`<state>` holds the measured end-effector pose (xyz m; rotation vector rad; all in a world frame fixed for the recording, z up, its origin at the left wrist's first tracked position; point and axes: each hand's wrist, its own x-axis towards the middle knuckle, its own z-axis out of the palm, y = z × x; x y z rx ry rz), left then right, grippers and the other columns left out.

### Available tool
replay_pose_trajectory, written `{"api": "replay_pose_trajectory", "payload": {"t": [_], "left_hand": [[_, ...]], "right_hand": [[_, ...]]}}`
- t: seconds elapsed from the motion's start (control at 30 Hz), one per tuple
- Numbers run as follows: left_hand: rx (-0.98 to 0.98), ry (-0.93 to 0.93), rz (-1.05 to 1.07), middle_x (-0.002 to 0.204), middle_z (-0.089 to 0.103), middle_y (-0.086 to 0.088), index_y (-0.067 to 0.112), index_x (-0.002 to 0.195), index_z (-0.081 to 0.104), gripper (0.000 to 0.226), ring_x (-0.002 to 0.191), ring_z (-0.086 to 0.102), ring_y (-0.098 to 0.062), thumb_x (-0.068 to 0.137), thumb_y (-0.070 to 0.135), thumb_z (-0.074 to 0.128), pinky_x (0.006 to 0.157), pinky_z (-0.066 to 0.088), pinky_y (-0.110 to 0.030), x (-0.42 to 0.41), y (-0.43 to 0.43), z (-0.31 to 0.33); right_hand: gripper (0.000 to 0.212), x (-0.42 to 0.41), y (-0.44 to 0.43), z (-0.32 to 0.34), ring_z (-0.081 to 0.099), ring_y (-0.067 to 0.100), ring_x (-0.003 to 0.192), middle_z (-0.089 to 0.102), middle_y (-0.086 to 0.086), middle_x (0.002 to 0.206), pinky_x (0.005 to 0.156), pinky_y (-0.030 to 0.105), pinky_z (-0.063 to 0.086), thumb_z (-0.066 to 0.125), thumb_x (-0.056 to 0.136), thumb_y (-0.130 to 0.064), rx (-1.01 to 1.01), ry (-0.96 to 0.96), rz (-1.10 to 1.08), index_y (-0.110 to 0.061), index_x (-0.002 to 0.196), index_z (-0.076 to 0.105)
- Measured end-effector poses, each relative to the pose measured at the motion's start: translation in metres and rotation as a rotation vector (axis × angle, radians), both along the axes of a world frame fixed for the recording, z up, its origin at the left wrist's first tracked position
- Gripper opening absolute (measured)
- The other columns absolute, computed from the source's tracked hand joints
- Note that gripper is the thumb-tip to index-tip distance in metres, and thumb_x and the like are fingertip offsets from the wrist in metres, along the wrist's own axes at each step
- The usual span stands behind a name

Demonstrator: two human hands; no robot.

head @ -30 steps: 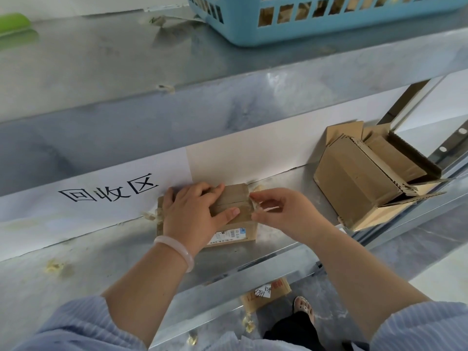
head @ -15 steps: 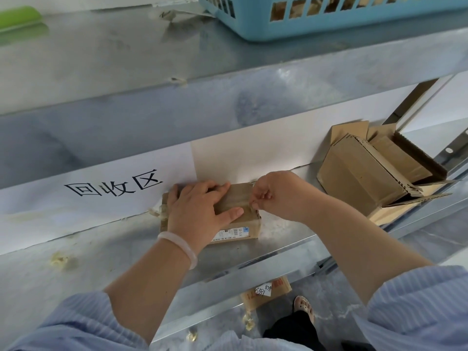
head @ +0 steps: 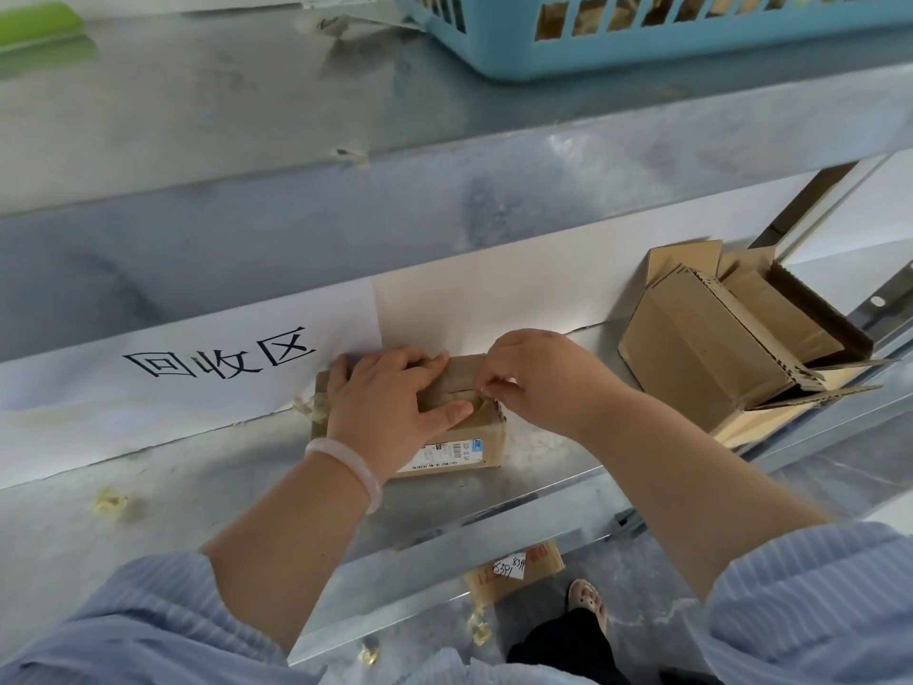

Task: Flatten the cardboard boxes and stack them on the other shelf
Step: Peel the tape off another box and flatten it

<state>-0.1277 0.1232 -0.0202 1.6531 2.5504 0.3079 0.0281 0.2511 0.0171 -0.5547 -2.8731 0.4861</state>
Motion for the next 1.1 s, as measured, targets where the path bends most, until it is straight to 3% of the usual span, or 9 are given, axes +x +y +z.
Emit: {"api": "replay_pose_trajectory", "payload": {"t": [0.07,0.23,0.33,0.47,0.6,0.7,0.9,1.0,1.1], "left_hand": [[0.0,-0.001,-0.002,0.135,0.044,0.022,0.048,0.137,0.041,0.081,0.128,0.037,-0.013,0.069,0.087,0.02,0.111,0.016,-0.051,0.0,0.0,0.0],[0.01,-0.027,-0.015,0.135,0.045,0.021,0.047,0.137,0.043,0.077,0.128,0.037,-0.014,0.072,0.085,0.028,0.11,0.017,-0.052,0.0,0.0,0.0],[0.013,-0.027,-0.011,0.135,0.044,0.021,0.047,0.137,0.043,0.076,0.129,0.036,-0.015,0.072,0.084,0.031,0.11,0.016,-0.052,0.0,0.0,0.001],[0.021,0.012,-0.073,0.132,0.046,0.021,0.047,0.136,0.044,0.076,0.125,0.039,-0.013,0.071,0.085,0.03,0.111,0.015,-0.05,0.009,-0.002,0.005],[0.01,0.007,-0.023,0.137,0.043,0.021,0.046,0.136,0.044,0.076,0.129,0.036,-0.013,0.072,0.083,0.027,0.113,0.013,-0.049,0.013,-0.01,0.005],[0.0,-0.014,-0.007,0.137,0.042,0.021,0.045,0.137,0.044,0.073,0.13,0.035,-0.012,0.074,0.081,0.032,0.113,0.012,-0.048,0.01,-0.011,0.004],[0.005,-0.042,-0.005,0.134,0.045,0.022,0.047,0.138,0.042,0.075,0.127,0.037,-0.009,0.073,0.083,0.031,0.111,0.016,-0.047,0.006,-0.005,0.005],[0.012,-0.046,-0.003,0.135,0.045,0.021,0.046,0.138,0.042,0.078,0.127,0.038,-0.009,0.071,0.084,0.029,0.111,0.016,-0.047,0.007,-0.005,0.004],[0.005,-0.044,-0.002,0.137,0.045,0.02,0.045,0.139,0.041,0.079,0.128,0.037,-0.01,0.072,0.084,0.026,0.111,0.015,-0.047,0.007,-0.005,0.004]], "right_hand": [[0.01,0.0,0.0,-0.004,0.059,0.015,0.089,0.065,-0.004,0.092,0.081,0.03,0.045,0.062,0.088,-0.019,-0.024,0.03,-0.007,-0.019,0.09,0.072],[0.021,-0.004,0.001,-0.012,0.056,-0.008,0.071,0.065,-0.017,0.073,0.061,0.004,0.04,0.072,0.081,-0.022,-0.454,0.135,-0.283,-0.038,0.069,0.066],[0.018,-0.002,0.004,-0.017,0.058,-0.006,0.065,0.068,-0.013,0.072,0.065,0.008,0.044,0.075,0.079,-0.016,-0.692,0.181,-0.336,-0.031,0.071,0.071],[0.005,-0.01,0.004,-0.011,0.057,0.005,0.066,0.069,-0.011,0.075,0.062,0.019,0.042,0.071,0.085,-0.02,-1.246,0.446,-0.464,-0.023,0.083,0.073],[0.014,-0.034,0.0,-0.002,0.062,0.003,0.064,0.074,-0.004,0.082,0.067,0.02,0.049,0.075,0.081,-0.015,-1.021,0.357,-0.368,-0.025,0.072,0.074],[0.012,-0.033,-0.003,-0.005,0.067,0.007,0.074,0.074,-0.002,0.084,0.076,0.024,0.052,0.077,0.078,-0.012,-1.026,0.386,-0.37,-0.023,0.08,0.073],[0.015,-0.01,-0.006,-0.014,0.067,0.003,0.073,0.073,-0.01,0.075,0.069,0.015,0.051,0.083,0.07,-0.018,-0.842,0.334,-0.406,-0.027,0.078,0.073],[0.014,-0.01,-0.013,-0.016,0.059,-0.006,0.067,0.066,-0.02,0.065,0.059,0.005,0.04,0.077,0.076,-0.023,-0.569,0.184,-0.389,-0.034,0.071,0.07],[0.013,-0.012,-0.024,-0.02,0.055,0.002,0.082,0.06,-0.016,0.079,0.066,0.01,0.036,0.065,0.086,-0.02,-0.304,0.083,-0.3,-0.029,0.085,0.074]]}}
